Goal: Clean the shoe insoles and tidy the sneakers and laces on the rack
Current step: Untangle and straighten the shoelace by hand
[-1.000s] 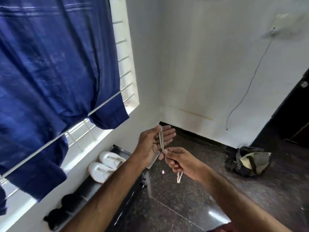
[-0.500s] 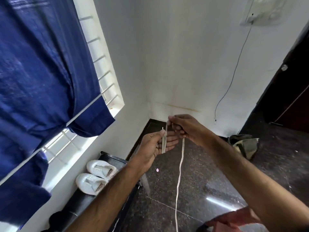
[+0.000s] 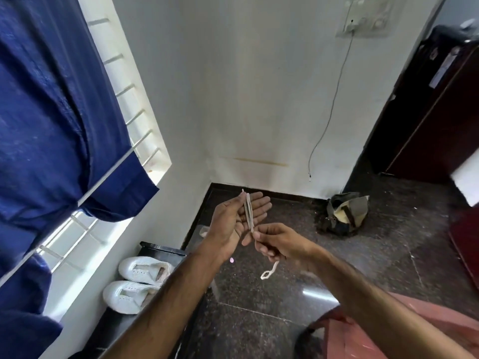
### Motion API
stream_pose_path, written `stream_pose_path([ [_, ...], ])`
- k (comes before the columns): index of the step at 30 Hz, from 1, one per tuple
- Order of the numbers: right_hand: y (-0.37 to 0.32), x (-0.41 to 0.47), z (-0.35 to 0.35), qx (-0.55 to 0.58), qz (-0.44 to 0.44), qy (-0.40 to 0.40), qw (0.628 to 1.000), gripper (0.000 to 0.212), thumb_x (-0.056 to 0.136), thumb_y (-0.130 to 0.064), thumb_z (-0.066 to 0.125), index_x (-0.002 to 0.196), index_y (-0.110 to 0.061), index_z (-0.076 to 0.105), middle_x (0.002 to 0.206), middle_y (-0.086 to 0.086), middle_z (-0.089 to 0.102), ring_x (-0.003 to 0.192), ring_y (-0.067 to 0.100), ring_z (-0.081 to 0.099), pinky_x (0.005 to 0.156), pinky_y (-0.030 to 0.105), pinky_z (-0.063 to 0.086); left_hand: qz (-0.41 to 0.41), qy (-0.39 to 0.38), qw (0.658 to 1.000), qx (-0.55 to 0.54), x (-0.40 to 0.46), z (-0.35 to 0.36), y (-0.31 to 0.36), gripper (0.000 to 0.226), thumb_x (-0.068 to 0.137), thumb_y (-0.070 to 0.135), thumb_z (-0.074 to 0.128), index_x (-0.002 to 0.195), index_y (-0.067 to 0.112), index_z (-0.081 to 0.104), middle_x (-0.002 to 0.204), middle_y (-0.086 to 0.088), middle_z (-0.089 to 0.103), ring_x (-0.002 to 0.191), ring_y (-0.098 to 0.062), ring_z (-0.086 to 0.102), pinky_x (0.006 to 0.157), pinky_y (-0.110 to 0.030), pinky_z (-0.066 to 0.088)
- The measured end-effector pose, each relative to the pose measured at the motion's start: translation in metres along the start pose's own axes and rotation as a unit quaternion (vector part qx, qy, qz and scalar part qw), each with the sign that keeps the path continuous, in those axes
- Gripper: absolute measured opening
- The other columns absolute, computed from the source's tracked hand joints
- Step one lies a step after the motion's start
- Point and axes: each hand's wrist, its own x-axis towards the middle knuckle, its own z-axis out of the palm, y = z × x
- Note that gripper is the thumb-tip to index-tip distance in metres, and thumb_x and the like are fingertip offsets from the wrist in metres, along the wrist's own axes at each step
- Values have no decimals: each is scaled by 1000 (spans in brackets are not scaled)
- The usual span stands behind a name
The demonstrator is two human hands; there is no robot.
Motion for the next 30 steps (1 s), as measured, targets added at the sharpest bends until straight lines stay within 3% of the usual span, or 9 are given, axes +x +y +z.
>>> stream_pose_path([
  [5, -22, 4, -30, -171, 15, 41, 984, 21, 102, 5, 45, 89, 2, 61, 75, 7, 57, 67, 19, 50, 64, 28, 40, -43, -51, 997, 23, -4, 5, -5, 40, 108, 23, 42, 119, -8, 66, 116, -28, 72, 102, -31, 75, 88, -38, 62],
  [8, -41, 10, -47, -246, 12, 76, 966, 26, 98, 14, 43, 89, -1, 63, 78, 6, 61, 70, 19, 58, 64, 27, 46, -61, -81, 994, 43, -5, 10, -3, 42, 109, 23, 41, 122, -10, 65, 117, -27, 72, 104, -32, 75, 87, -38, 62],
  [10, -58, 10, -52, -302, -10, 97, 948, 29, 99, 8, 47, 86, -10, 65, 77, 1, 62, 66, 7, 57, 64, 22, 47, -70, -88, 992, 55, -5, 12, -1, 42, 109, 23, 41, 121, -9, 66, 118, -27, 72, 108, -34, 73, 86, -38, 62],
  [13, -86, 5, -56, -376, -73, 154, 911, 22, 101, -18, 61, 85, -5, 69, 67, -6, 60, 54, -4, 48, 57, 14, 41, -84, -97, 988, 89, -3, 15, 3, 42, 109, 23, 40, 120, -7, 66, 117, -27, 72, 110, -35, 72, 87, -37, 62],
  [17, -114, -10, -54, -310, -132, 235, 912, 27, 103, -28, 58, 84, -14, 71, 60, -9, 57, 49, -2, 45, 53, 16, 35, -95, -89, 987, 95, 0, 19, -1, 44, 109, 24, 40, 122, -8, 66, 118, -27, 72, 111, -34, 72, 96, -41, 59],
  [19, -119, -20, -41, -251, -146, 239, 926, 29, 105, -25, 54, 90, -8, 72, 60, -8, 54, 49, -1, 43, 52, 16, 34, -73, -67, 993, 67, 7, 21, -1, 42, 108, 23, 41, 121, -8, 67, 117, -28, 72, 111, -36, 72, 98, -43, 58],
  [23, -80, -37, -7, -74, -126, 147, 978, 27, 106, -22, 50, 109, -2, 69, 72, -1, 58, 58, 7, 47, 52, 20, 34, -22, -13, 1000, 19, 20, 25, 4, 33, 107, 18, 46, 105, -2, 71, 96, -19, 78, 90, -26, 76, 77, -32, 63],
  [27, -19, -35, -7, -13, -51, 81, 995, 35, 107, -28, 47, 110, -1, 69, 67, -3, 49, 56, 9, 36, 52, 22, 29, -16, -74, 997, -1, 21, 25, 10, 43, 108, 24, 41, 127, -8, 62, 123, -27, 70, 116, -34, 70, 93, -36, 60],
  [30, -2, -25, -28, 41, 12, 37, 998, 34, 105, -32, 50, 103, -6, 70, 66, -2, 45, 56, 10, 33, 52, 25, 23, -11, -101, 995, 17, 22, 26, 9, 43, 107, 26, 42, 125, -7, 65, 120, -28, 71, 105, -32, 74, 88, -37, 61],
])
